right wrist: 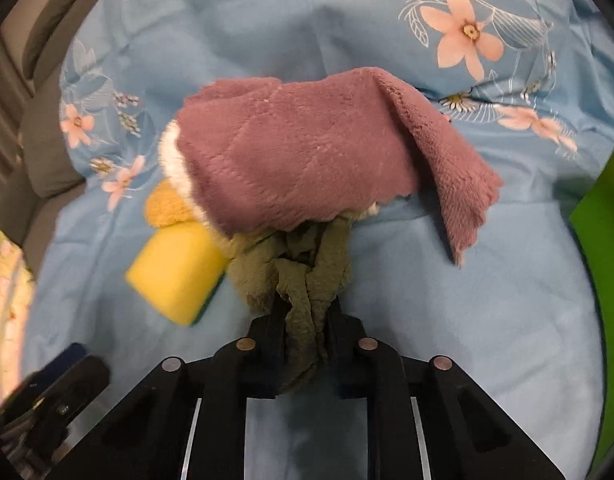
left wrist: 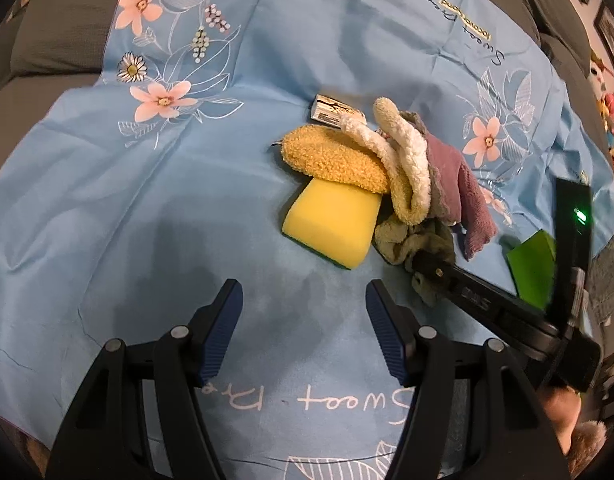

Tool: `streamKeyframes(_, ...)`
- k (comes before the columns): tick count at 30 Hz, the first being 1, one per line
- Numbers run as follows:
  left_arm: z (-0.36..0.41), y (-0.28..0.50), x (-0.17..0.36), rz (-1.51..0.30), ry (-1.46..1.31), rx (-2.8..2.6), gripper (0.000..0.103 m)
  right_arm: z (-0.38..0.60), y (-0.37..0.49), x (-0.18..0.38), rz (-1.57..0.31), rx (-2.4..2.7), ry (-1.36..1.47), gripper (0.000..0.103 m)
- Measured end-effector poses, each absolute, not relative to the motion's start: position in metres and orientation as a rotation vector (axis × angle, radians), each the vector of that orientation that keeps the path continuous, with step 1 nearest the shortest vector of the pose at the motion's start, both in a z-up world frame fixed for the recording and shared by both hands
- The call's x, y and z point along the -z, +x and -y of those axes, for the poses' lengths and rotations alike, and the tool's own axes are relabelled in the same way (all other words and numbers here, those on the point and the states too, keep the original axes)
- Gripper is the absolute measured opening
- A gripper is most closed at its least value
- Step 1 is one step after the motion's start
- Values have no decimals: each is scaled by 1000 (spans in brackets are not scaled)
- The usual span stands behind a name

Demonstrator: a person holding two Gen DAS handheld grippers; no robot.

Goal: Organize soft objects

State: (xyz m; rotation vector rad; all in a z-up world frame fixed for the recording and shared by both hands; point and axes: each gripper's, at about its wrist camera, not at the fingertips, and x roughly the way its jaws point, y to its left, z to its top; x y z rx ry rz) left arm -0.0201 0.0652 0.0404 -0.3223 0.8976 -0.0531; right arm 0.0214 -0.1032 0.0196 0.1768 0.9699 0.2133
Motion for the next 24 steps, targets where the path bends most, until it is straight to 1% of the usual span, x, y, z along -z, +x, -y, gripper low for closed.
streamKeyframes(7,-64,-25,-46,-891,-349,88,63,112,-28,-52,-970,-286,201,16)
streamKeyframes(13,-58,-25,-43,-918,-376,159,64,110,-35,-36,-1098,-309,168,17)
streamKeyframes(14,-55,-24,-42,-930,-377,174,64,113,-33,-33,-1117,-290,156,18)
streamKeyframes(15,-53,-23,-40,-944,-375,193,64,116,-32,-32,-1125,-278,155,24)
streamKeyframes(16,-50,-23,-38,-953,-377,208,64,120,-30,-32,-1123,-264,167,35)
streamKeyframes(17,-47,-23,-37,-959,-378,221,65,124,-30,-34,-1109,-260,183,43)
streamKeyframes(18,-44,-22,-35,-963,-377,230,66,127,-30,-35,-1096,-257,193,60)
streamKeyframes(19,-42,-22,-34,-965,-373,235,68,131,-30,-38,-1079,-237,195,64)
streamKeyframes(21,-36,-21,-32,-966,-366,244,70,140,-30,-45,-1040,-192,196,68)
streamKeyframes(24,-25,-20,-29,-972,-350,278,70,149,-28,-47,-1015,-160,206,68)
